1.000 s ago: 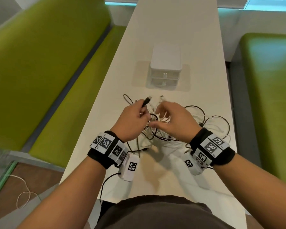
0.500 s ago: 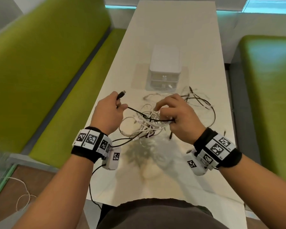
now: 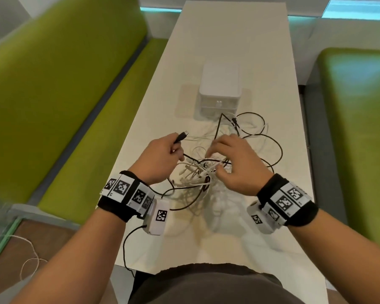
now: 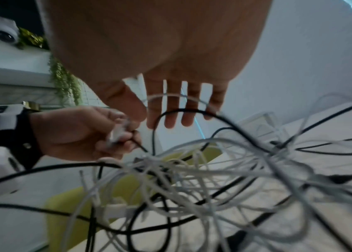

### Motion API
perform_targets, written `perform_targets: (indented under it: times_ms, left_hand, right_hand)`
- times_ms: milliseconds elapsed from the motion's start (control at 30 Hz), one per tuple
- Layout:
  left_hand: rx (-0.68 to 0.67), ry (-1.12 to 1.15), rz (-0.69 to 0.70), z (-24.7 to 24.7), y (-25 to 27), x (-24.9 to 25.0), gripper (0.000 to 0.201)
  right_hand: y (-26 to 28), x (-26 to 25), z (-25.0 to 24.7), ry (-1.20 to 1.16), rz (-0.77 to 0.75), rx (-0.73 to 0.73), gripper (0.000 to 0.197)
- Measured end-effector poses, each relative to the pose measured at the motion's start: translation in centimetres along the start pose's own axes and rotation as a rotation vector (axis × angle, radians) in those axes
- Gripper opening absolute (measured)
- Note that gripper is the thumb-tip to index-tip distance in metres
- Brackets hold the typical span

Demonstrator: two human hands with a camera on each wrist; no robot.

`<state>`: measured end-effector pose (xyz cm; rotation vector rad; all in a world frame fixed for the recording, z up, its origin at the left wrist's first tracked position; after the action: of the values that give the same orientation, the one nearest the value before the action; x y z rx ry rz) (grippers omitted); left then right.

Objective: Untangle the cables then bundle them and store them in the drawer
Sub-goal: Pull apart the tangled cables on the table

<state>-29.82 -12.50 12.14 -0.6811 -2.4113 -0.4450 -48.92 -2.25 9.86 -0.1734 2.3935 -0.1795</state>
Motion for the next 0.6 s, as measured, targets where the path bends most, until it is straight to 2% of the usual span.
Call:
perform_targets:
  times_ms: [67, 133, 200, 367, 433, 500, 533, 600]
  left_hand:
    - [0.021, -0.006, 0.002, 0.1, -0.3, 0.6, 0.02]
    - [0.016, -0.017, -0.003, 0.2, -0.4, 0.7, 0.018]
    - [0.006, -0.051, -0.013, 0.3, -0.2, 0.3, 0.028]
    - [0.065, -0.132, 0.021, 0.3, 0.1, -1.0, 0.037]
    - [0.079, -0.149, 0.014, 0.3, 0.1, -1.1, 0.032]
    - [0.058, -0.183, 0.018, 0.4, 0.0, -1.1, 0.025]
    - [0.046, -0.209, 0.026, 0.5, 0.0, -1.1, 0.024]
    - [0.049, -0.313, 0.037, 0.7, -0.2, -1.3, 0.032]
  right_hand:
    - [-0.2, -0.8, 1.0, -0.005, -0.021, -0.088, 0.041]
    - [-0.4, -1.1, 1.9, 0.116, 0.022, -0.19, 0.052]
    - [-0.4, -0.6, 2.8, 0.224, 0.068, -0.198, 0.065]
    - [-0.3, -0.1, 3.4, 0.259, 0.176, -0.154, 0.06]
    - [-0.6, -0.3, 3.0, 0.29, 0.219, -0.159, 0.055]
    - [-1.0, -0.5, 2.4, 0.361, 0.241, -0.182, 0.058]
    - [-1.1, -0.6, 2.1, 0.387, 0.226, -0.178, 0.059]
    - [-1.0, -0.8, 1.9, 0.326, 0.091, -0.138, 0.05]
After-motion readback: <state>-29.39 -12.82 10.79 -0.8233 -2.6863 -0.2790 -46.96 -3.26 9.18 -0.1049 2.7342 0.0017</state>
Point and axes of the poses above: each hand's wrist, its own y-axis away from the middle knuckle, its own z-axis out of the palm, x = y × z, the point moved 2 cm from there along -y, towards the middle knuckle, and after that the axes turned 9 degrees about -y, right-handed, at the moved point
